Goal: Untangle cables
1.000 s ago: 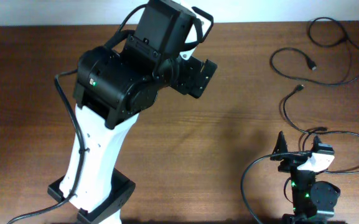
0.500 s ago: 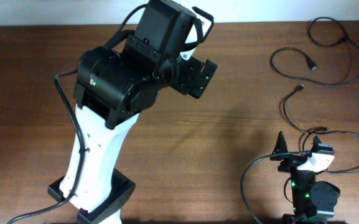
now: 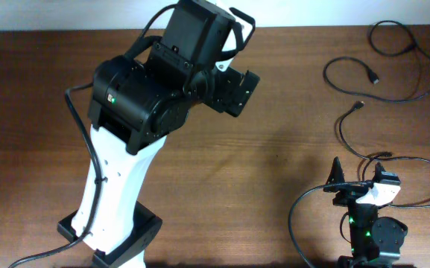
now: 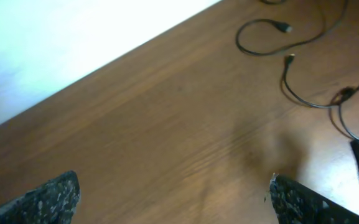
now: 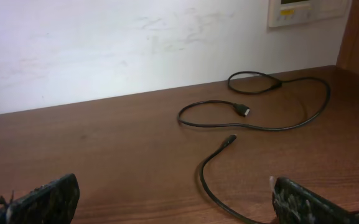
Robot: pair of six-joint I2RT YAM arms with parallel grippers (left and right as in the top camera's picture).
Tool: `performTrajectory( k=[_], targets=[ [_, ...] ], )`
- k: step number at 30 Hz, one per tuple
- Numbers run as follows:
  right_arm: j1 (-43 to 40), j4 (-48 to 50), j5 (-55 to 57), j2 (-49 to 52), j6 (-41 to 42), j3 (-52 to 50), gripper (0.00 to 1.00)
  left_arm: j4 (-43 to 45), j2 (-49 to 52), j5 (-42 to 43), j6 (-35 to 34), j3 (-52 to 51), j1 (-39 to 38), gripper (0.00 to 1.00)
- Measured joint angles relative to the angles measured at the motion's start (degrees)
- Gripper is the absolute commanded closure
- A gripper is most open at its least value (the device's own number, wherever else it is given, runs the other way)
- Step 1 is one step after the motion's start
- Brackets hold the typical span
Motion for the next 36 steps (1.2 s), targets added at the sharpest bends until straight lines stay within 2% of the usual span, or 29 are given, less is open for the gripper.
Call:
performTrajectory(
  k=[5, 8, 12, 16, 24, 26, 30, 36],
  targets=[
    [0.00, 0.00, 0.00, -0.02, 0.00, 0.00, 0.01, 5.53, -1.38, -5.62, 0.02, -0.13, 0.00, 0.01],
    [0.00, 0.00, 0.00, -0.02, 0.00, 0.00, 0.02, 7.67, -6.05, -8.09, 0.02, -2.21, 0.00, 0.01],
    [0.00, 0.00, 0.00, 0.00, 0.00, 0.00, 0.02, 11.34, -18.38, -9.51, 0.00, -14.08, 0.87, 0.01],
    [0.00, 0.00, 0.00, 0.00, -0.02, 0.00, 0.02, 22.05, -34.75, -10.08, -0.28, -37.77, 5.42, 0.01],
    [0.00, 0.02, -0.02, -0.02, 0.02, 0.00, 0.02, 43.10, -56.63, -4.96, -1.88, -81.68, 15.78, 0.01],
    [0.00, 0.02, 0.00, -0.02, 0.02, 0.00, 0.02, 51.34, -62.27, -3.54, -2.78, -92.26, 18.51, 0.01],
    [0.00, 0.02, -0.02, -0.07, 0.02, -0.02, 0.01, 63.32, -71.04, -1.64, -4.52, -106.68, 22.97, 0.01],
    [0.00, 0.04, 0.00, -0.07, -0.04, -0.04, 0.02, 76.98, -83.36, -0.57, -12.68, -128.17, 29.88, 0.01]
  ],
)
